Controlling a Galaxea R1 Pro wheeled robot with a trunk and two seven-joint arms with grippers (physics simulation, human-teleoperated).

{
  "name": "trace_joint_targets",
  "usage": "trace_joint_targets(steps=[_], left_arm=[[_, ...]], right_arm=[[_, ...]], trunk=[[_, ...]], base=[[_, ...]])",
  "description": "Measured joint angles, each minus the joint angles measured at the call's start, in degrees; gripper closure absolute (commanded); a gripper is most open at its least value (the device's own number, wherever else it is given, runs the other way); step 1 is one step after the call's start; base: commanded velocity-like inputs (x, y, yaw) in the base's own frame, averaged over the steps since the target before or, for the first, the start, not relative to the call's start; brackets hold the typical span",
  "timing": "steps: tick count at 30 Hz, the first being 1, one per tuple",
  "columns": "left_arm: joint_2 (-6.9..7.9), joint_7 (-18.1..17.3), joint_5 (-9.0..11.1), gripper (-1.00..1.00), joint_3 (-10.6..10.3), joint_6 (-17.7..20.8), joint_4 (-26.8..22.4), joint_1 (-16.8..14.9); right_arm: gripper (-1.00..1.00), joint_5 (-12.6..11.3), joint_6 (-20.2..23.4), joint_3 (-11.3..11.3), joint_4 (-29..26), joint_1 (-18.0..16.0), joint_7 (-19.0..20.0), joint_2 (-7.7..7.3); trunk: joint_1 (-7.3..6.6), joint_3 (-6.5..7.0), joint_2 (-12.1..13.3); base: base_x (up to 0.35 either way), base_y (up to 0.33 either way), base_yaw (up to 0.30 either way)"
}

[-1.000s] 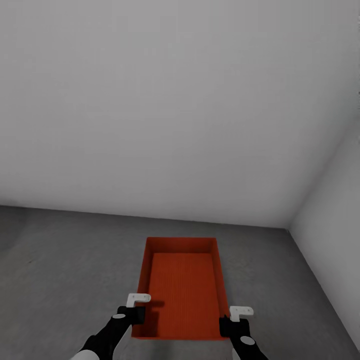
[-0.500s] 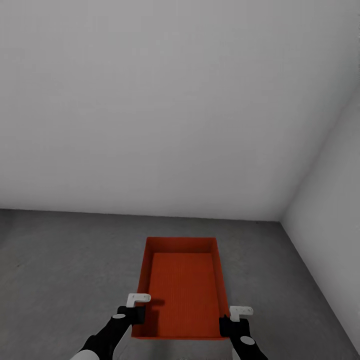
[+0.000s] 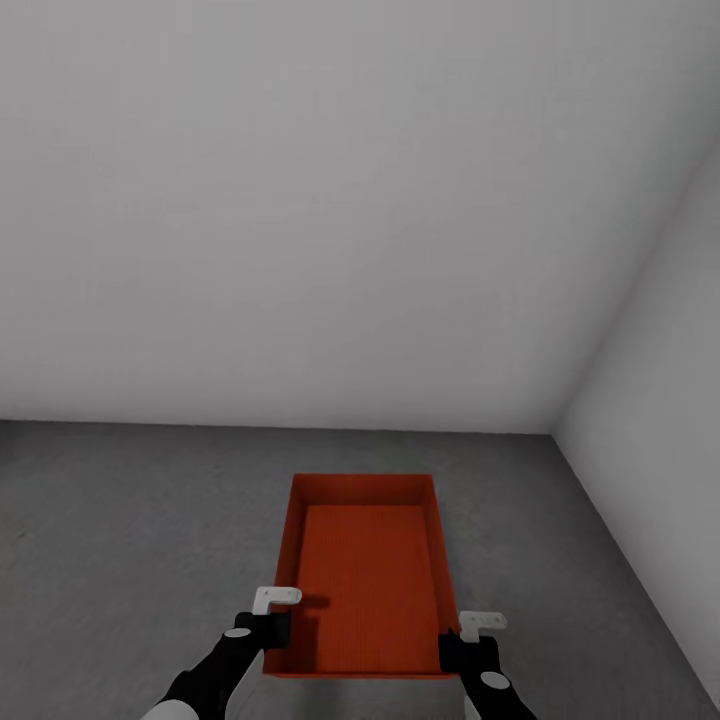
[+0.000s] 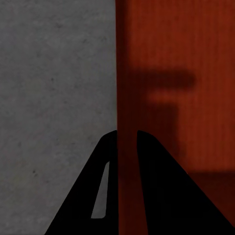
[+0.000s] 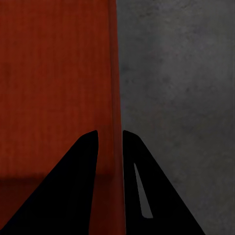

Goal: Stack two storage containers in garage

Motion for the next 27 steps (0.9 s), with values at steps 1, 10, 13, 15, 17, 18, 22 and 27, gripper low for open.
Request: trace_joint_targets(steps=[1, 10, 13, 15, 17, 18, 22, 27], left_arm=[[0.0, 0.0, 0.0, 1.0, 0.0, 0.0, 0.0, 0.0], [0.0, 0.0, 0.0, 1.0, 0.0, 0.1, 0.0, 0.0], [0.0, 0.0, 0.0, 1.0, 0.0, 0.1, 0.0, 0.0], [0.0, 0.0, 0.0, 1.0, 0.0, 0.1, 0.0, 0.0], [0.0, 0.0, 0.0, 1.0, 0.0, 0.1, 0.0, 0.0], [0.0, 0.0, 0.0, 1.0, 0.0, 0.1, 0.0, 0.0], [0.0, 0.0, 0.0, 1.0, 0.0, 0.0, 0.0, 0.0], [0.0, 0.0, 0.0, 1.0, 0.0, 0.0, 0.0, 0.0]], right_arm=[[1.0, 0.0, 0.0, 0.0, 0.0, 0.0, 0.0, 0.0], [1.0, -0.1, 0.0, 0.0, 0.0, 0.0, 0.0, 0.0], [1.0, 0.0, 0.0, 0.0, 0.0, 0.0, 0.0, 0.0], [1.0, 0.0, 0.0, 0.0, 0.0, 0.0, 0.0, 0.0], [1.0, 0.0, 0.0, 0.0, 0.0, 0.0, 0.0, 0.0], [1.0, 0.0, 0.0, 0.0, 0.0, 0.0, 0.0, 0.0], [1.0, -0.1, 0.0, 0.0, 0.0, 0.0, 0.0, 0.0], [1.0, -0.1, 0.0, 0.0, 0.0, 0.0, 0.0, 0.0]], trunk=[[0.0, -0.01, 0.0], [1.97, -1.64, -3.6], [2.63, -2.18, -4.8], [3.07, -2.54, -5.6], [3.51, -2.94, -6.4], [3.73, -3.15, -6.8], [4.61, -4.09, -8.4], [5.71, -5.36, -10.4]], base=[[0.0, 0.0, -0.004], [0.0, 0.0, -0.001], [0.0, 0.0, 0.0], [0.0, 0.0, 0.0], [0.0, 0.0, 0.0], [0.0, 0.0, 0.0], [0.0, 0.0, 0.0], [0.0, 0.0, 0.0]])
